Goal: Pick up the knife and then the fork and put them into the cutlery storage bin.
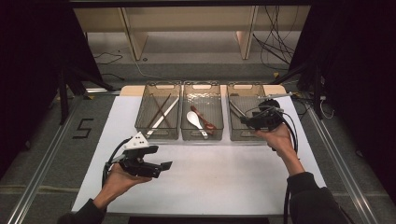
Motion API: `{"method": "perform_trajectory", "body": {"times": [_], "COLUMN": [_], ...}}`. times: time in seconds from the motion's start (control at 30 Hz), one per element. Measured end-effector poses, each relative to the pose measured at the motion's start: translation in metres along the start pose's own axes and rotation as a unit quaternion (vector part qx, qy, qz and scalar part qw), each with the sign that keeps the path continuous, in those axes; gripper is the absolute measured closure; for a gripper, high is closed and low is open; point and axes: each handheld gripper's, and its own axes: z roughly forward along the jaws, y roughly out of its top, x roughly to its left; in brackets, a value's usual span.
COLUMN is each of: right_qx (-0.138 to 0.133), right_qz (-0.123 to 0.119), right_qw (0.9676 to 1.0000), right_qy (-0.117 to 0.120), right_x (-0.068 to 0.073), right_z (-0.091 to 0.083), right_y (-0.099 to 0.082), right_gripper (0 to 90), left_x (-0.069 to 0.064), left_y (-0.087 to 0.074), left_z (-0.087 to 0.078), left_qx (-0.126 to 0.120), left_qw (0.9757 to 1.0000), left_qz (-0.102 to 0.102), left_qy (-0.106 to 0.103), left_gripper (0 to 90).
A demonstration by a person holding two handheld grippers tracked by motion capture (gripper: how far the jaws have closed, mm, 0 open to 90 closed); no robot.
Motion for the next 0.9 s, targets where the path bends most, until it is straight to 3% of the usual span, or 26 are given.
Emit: {"method": "perform_trajectory", "body": {"times": [0.13,0.4,0.9], "right_qx": [-0.023,-0.044,-0.065], "right_qz": [0.003,-0.007,-0.015], "right_qw": [0.9996,0.9983,0.9949], "right_qy": [0.016,0.037,0.076], "right_x": [0.010,0.028,0.047], "right_z": [-0.012,-0.032,-0.053], "right_y": [-0.005,-0.020,-0.051], "right_gripper": [35.2,29.4,25.3], "left_x": [0.000,0.000,0.001], "left_y": [0.000,0.001,0.002], "left_z": [-0.001,0.000,0.000], "left_qx": [-0.001,-0.002,-0.007], "left_qw": [1.0000,1.0000,1.0000], "left_qz": [0.001,-0.001,-0.004], "left_qy": [0.000,-0.001,-0.005], "left_gripper": [18.4,18.4,17.7]}}
